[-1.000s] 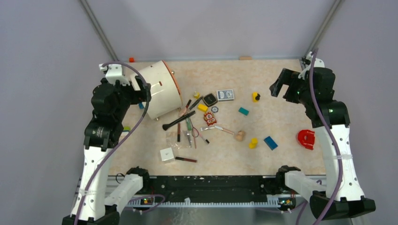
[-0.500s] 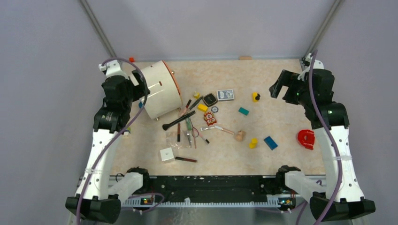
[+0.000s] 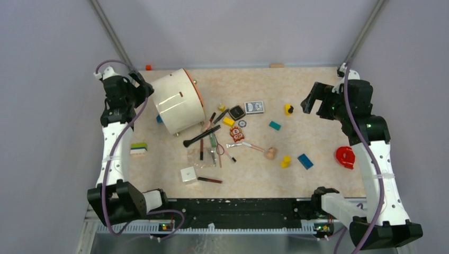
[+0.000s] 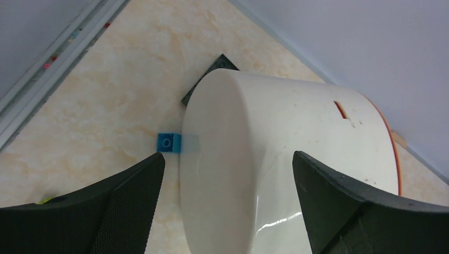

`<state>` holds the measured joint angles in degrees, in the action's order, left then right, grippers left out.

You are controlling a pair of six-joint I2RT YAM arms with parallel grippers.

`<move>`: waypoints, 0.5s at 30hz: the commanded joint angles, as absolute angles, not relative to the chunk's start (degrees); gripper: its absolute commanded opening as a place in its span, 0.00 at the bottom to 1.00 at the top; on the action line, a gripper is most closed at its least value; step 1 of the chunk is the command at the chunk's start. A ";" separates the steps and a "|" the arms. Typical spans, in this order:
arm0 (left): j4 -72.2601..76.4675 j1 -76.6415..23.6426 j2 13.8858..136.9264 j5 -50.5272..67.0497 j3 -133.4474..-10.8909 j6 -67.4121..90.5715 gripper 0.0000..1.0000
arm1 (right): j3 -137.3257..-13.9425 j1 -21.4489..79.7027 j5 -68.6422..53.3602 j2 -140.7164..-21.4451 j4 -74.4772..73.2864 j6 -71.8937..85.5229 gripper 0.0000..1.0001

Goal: Organize the makeup
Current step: Move the storage box to the corner of the board.

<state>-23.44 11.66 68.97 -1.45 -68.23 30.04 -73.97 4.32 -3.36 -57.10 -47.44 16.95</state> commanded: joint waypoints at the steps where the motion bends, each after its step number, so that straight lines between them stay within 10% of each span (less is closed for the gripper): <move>1: -13.53 12.48 72.02 8.24 -67.99 33.42 0.94 | -74.32 4.09 -5.24 -57.21 -44.73 16.31 0.99; 15: -10.62 12.03 81.16 15.74 -70.23 32.84 0.73 | -74.40 4.12 -8.58 -57.00 -44.28 16.26 0.99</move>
<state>-13.04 12.29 78.22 12.78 -67.72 33.71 -73.87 4.32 -6.37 -57.23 -46.24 16.56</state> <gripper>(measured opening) 0.747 0.988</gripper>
